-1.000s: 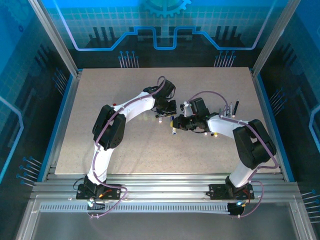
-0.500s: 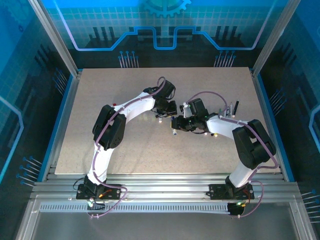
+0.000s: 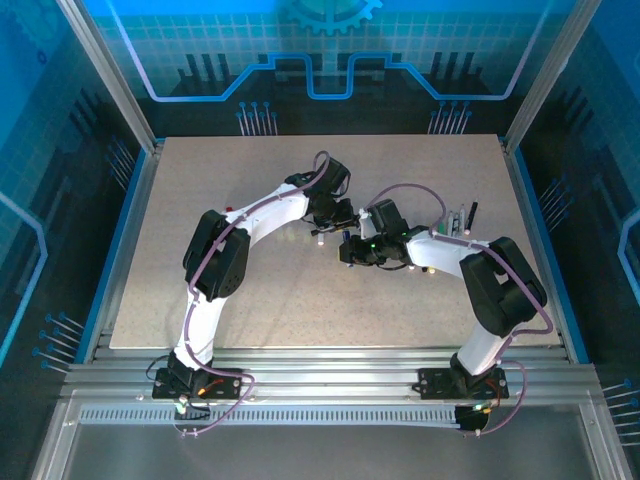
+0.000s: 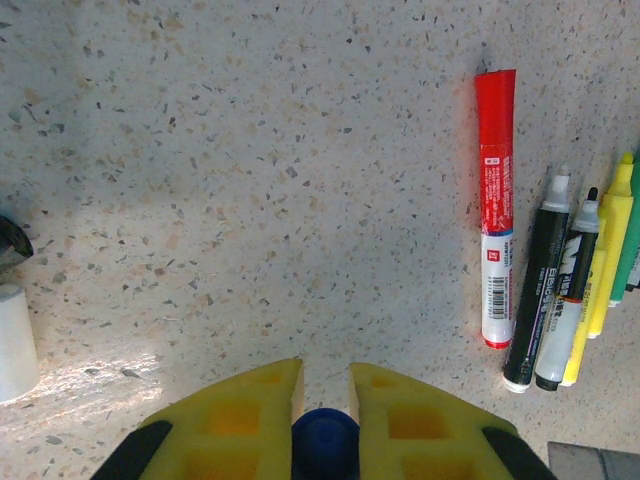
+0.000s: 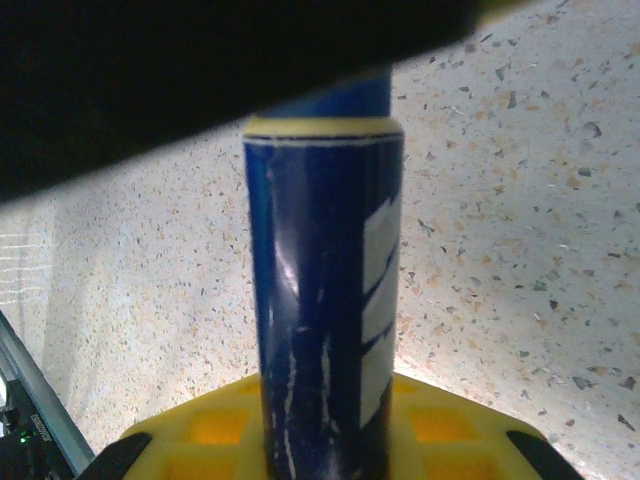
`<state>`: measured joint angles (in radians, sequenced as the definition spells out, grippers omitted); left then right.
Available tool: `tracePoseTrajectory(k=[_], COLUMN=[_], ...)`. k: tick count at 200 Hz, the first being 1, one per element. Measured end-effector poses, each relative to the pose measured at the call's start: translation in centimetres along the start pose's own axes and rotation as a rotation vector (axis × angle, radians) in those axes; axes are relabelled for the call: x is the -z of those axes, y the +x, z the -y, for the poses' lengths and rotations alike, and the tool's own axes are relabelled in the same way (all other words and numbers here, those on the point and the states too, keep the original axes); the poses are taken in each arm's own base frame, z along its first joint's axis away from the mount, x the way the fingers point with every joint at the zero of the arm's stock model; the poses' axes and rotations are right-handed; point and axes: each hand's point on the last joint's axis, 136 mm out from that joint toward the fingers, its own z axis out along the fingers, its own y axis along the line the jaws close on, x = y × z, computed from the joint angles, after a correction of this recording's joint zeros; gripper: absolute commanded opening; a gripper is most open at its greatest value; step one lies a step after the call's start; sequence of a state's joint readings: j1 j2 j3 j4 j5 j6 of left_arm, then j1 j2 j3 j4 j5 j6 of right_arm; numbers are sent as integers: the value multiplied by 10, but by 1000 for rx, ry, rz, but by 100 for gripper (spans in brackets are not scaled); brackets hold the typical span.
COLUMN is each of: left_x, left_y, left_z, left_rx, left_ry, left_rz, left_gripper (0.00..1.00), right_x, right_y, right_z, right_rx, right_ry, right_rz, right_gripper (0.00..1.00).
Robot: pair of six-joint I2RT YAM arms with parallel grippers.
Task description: Open the pen caps
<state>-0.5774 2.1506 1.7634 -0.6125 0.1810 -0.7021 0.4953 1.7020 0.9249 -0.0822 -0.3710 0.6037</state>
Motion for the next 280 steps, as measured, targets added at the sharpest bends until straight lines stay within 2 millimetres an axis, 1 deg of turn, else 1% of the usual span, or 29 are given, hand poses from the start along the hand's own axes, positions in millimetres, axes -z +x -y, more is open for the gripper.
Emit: tracePoseTrajectory(k=[9,25,40,53,97,111,129,133,150,196,219,230,239,243,245,246,252,256,266,272,280], left_x=[0,0,0,0,1,0,0,0,0,1,1,0,1,2,1,1,1,2,6,9,15], left_y=[0,-1,-2,-4,-6,-4,-3,-3,-3,-7,-5,2,11,10,6,5,-11,-25,-54,-68,-82], left_z=[0,1,2,2,0,2,3,3,3,3,10,15,19,20,21,21,25,27,25,21,14], left_rx=[-1,-2,-4,-4,1,-2,-4,-5,-5,2,4,6,9,10,5,4,-1,-1,9,18,33], left_ry=[2,6,9,9,9,11,13,14,14,-1,-14,-14,-15,-25,-28,-27,-19,-12,-1,-1,-5], left_rz=[1,5,9,15,16,13,13,13,13,7,-46,-101,-158,-152,-138,-133,-87,-49,27,61,95], left_gripper=[0,0,0,0,0,0,0,0,0,0,0,0,0,0,0,0,0,0,0,0,0], right_x=[0,0,-1,-2,-4,-3,-2,-2,-2,-1,6,13,19,22,22,23,24,24,25,27,29], right_y=[0,-1,-4,-6,-9,-12,-13,-13,-13,-11,-6,1,11,21,27,34,56,76,114,129,136], right_z=[0,1,1,1,2,4,5,5,2,0,1,2,2,-1,-1,-2,-7,-12,-20,-21,-18], right_rx=[1,-3,-7,-8,-21,-28,-30,-32,-26,-19,-24,-24,-25,-22,-20,-18,-1,14,47,52,47], right_ry=[1,4,6,4,7,8,8,7,-2,-23,-12,7,31,31,31,29,24,17,2,6,19], right_rz=[1,3,3,-1,-5,2,5,5,6,17,66,100,127,113,104,90,53,8,-81,-119,-141], right_gripper=[28,28,25,25,32,32,25,21,0,0,0,0,0,0,0,0,0,0,0,0,0])
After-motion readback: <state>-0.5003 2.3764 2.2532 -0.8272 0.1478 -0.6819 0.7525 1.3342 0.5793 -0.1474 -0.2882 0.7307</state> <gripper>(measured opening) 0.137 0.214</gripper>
